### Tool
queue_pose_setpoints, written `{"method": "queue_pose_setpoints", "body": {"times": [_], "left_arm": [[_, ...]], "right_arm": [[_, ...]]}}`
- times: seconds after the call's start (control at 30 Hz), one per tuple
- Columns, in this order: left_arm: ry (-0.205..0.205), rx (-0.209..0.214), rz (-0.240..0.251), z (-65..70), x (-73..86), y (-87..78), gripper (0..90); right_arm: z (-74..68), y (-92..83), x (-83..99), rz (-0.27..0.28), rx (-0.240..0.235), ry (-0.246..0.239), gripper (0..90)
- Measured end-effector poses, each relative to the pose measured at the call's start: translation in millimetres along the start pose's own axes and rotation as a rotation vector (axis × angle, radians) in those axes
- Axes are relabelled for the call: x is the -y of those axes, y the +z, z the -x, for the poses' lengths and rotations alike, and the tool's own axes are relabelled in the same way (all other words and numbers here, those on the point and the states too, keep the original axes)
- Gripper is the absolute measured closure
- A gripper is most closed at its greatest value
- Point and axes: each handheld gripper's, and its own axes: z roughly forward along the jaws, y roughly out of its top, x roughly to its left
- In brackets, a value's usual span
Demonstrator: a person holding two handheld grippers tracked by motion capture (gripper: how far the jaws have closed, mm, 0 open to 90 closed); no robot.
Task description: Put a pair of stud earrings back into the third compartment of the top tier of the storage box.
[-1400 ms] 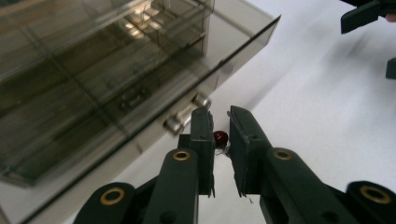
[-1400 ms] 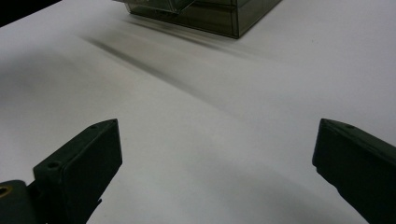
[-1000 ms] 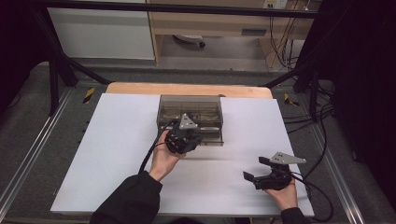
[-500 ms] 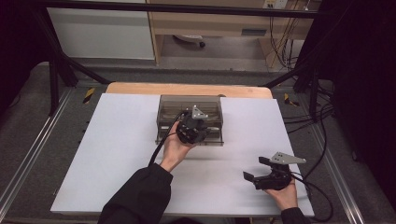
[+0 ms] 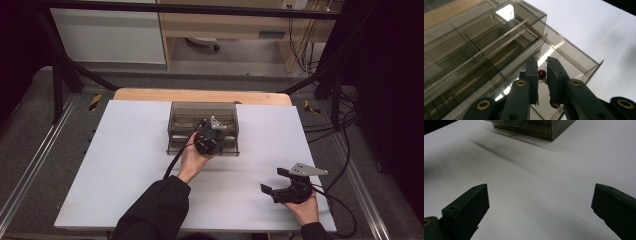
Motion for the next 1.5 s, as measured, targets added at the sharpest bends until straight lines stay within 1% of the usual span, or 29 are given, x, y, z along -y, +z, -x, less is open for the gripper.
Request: {"method": "queue_pose_setpoints", "body": {"times": [0.07,0.13,0.23,0.3,0.4,0.47,0.53,0.63,0.67,0.73,0.8,0.87,1.0,1.03,1.1,1.13,1.23,1.33,1.5], "left_arm": [[-0.004,0.002,-0.001,-1.1,0.9,0.4,78.9],[-0.014,0.018,0.009,-1.6,0.8,-1.3,78.0],[-0.018,0.037,0.037,-1.3,-0.7,-9.0,70.0],[-0.002,0.033,0.052,-0.5,-1.1,-16.5,65.5],[0.009,0.045,0.061,-0.1,0.8,-28.7,55.2],[0.019,0.035,0.075,-0.6,4.2,-36.0,48.6],[0.018,0.046,0.077,-2.6,8.9,-41.8,42.4],[0.028,0.038,0.086,-6.4,17.6,-50.7,32.9],[0.030,0.040,0.092,-7.9,20.3,-54.3,30.2],[0.038,0.031,0.098,-10.2,25.2,-62.0,25.6],[0.035,0.035,0.106,-13.1,30.4,-69.9,23.0],[0.037,0.036,0.115,-16.3,36.2,-77.7,20.4],[0.050,0.009,0.126,-21.1,49.5,-93.2,14.7],[0.050,0.001,0.132,-22.3,53.5,-97.1,13.4],[0.043,0.002,0.139,-25.2,62.3,-104.1,11.5],[0.039,0.004,0.140,-26.6,66.8,-107.1,10.8],[0.039,-0.011,0.138,-30.7,81.2,-115.4,8.8],[0.028,-0.023,0.142,-35.8,96.9,-122.2,7.9],[-0.009,-0.023,0.136,-47.1,126.8,-128.9,7.7]], "right_arm": [[-0.1,0.1,0.0,0.000,-0.001,0.000,2.0],[0.0,0.1,0.0,0.000,-0.001,-0.001,2.0],[-0.1,0.1,0.1,0.000,-0.001,-0.001,2.0],[-0.1,0.1,0.1,0.001,0.000,0.000,2.0],[0.0,0.4,0.1,0.001,-0.001,-0.002,2.0],[-0.4,0.5,0.2,0.001,-0.001,0.000,2.0],[-0.4,0.1,0.2,0.001,-0.001,-0.001,2.0],[-0.2,0.3,0.3,0.001,0.001,0.000,2.0],[-0.3,0.4,0.3,0.000,0.001,0.000,2.0],[-0.3,0.8,0.4,-0.003,0.002,0.002,2.0],[-0.6,0.7,0.4,-0.003,0.002,0.002,2.0],[-0.2,0.7,0.4,-0.003,0.003,0.002,2.0],[-0.4,0.8,0.5,-0.005,0.004,0.003,1.9],[-0.4,0.9,0.5,-0.005,0.004,0.003,1.9],[-0.5,0.9,0.5,-0.004,0.004,0.004,1.9],[-0.5,0.8,0.5,-0.004,0.004,0.004,1.9],[-0.4,1.1,0.5,-0.009,0.005,0.005,1.8],[-0.4,1.4,0.7,-0.010,0.005,0.001,1.8],[-0.4,1.3,0.7,-0.009,0.007,0.003,1.8]]}}
